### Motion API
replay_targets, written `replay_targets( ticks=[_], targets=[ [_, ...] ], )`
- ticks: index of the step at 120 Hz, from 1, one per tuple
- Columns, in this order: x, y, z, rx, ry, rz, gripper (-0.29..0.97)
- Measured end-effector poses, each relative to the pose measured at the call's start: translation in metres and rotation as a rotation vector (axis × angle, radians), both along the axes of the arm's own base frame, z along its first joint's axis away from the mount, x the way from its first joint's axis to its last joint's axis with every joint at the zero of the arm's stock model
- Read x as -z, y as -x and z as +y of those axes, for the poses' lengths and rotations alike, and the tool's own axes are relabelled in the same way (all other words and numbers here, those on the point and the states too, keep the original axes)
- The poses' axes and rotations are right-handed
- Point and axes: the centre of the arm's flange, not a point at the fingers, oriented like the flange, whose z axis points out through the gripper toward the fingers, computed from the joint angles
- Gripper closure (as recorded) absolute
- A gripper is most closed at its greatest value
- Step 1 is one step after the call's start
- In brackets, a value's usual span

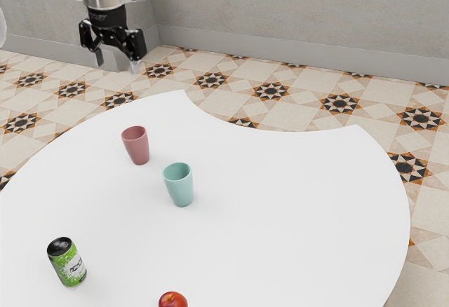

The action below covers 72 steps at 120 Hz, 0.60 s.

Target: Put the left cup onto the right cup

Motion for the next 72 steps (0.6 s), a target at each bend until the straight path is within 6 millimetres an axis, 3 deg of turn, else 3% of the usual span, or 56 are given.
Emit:
replay_targets(
  ticks=[15, 25, 32, 43, 50, 62, 72],
  targets=[
    [-0.003, 0.001, -0.054, 0.145, 0.056, 0.003, 0.00],
    [0.008, -0.004, -0.054, 0.174, 0.060, 0.011, 0.00],
    [0.026, -0.016, -0.031, 0.155, 0.044, 0.020, 0.00],
    [0.061, -0.034, 0.036, 0.076, 0.024, 0.037, 0.00],
    [0.087, -0.044, 0.069, 0.047, 0.015, 0.048, 0.00],
    [0.132, -0.059, 0.106, 0.022, 0.018, 0.063, 0.00],
    [0.157, -0.066, 0.122, 0.019, 0.024, 0.068, 0.00]
  ],
)
